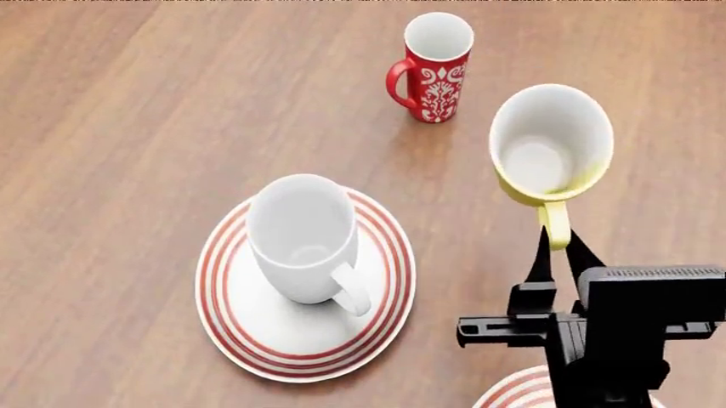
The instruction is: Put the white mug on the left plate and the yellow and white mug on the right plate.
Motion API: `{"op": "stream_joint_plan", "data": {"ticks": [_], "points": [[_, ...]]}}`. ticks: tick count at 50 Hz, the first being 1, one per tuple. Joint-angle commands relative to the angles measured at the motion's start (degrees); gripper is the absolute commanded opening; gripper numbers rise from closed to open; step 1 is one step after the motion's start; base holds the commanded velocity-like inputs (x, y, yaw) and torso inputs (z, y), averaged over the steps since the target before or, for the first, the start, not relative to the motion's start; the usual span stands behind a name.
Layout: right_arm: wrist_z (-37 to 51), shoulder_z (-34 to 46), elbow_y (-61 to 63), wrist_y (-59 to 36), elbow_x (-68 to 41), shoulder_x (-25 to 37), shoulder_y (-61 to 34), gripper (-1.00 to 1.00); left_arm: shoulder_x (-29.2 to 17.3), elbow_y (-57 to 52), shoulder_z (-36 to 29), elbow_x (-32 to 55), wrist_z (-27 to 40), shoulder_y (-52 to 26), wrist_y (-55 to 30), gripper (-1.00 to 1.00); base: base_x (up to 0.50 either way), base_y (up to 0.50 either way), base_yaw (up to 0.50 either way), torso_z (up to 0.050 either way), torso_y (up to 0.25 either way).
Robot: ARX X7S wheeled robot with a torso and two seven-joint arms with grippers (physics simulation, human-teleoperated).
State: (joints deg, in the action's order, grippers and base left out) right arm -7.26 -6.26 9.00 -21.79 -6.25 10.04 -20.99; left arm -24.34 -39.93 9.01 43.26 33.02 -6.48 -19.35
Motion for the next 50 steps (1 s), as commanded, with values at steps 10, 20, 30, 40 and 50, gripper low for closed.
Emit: {"op": "stream_joint_plan", "data": {"ticks": [10, 20, 30, 40, 50], "points": [[-2.1, -5.5, 27.5, -7.1, -7.2, 1.2, 21.9, -1.0, -0.7, -2.0, 0.0, 0.7, 1.7, 0.0, -1.0, 1.0, 0.0, 0.0, 0.0, 0.0, 0.0], [-3.1, -9.4, 32.9, -3.5, -10.3, 0.1, 31.6, -1.0, -1.1, -2.6, 0.2, 1.1, 2.1, 0.0, -1.2, 1.0, 0.0, 0.0, 0.0, 0.0, 0.0], [-3.3, -13.5, 36.0, 2.6, -12.0, -2.1, 40.5, -1.0, -1.4, -2.5, 0.7, 1.7, 2.3, 0.0, -1.0, 1.0, 0.0, 0.0, 0.0, 0.0, 0.0], [-5.6, -14.3, 34.2, 11.1, -12.2, -4.3, 48.0, -1.0, -1.4, -2.3, 0.7, 1.7, 2.5, -0.2, -0.8, 1.0, 0.0, 0.0, 0.0, 0.0, 0.0], [-7.2, -13.5, 31.2, 18.1, -11.9, -6.0, 53.5, -1.0, -1.7, -2.3, 0.4, 1.9, 2.6, -0.4, -1.0, 1.0, 0.0, 0.0, 0.0, 0.0, 0.0]]}}
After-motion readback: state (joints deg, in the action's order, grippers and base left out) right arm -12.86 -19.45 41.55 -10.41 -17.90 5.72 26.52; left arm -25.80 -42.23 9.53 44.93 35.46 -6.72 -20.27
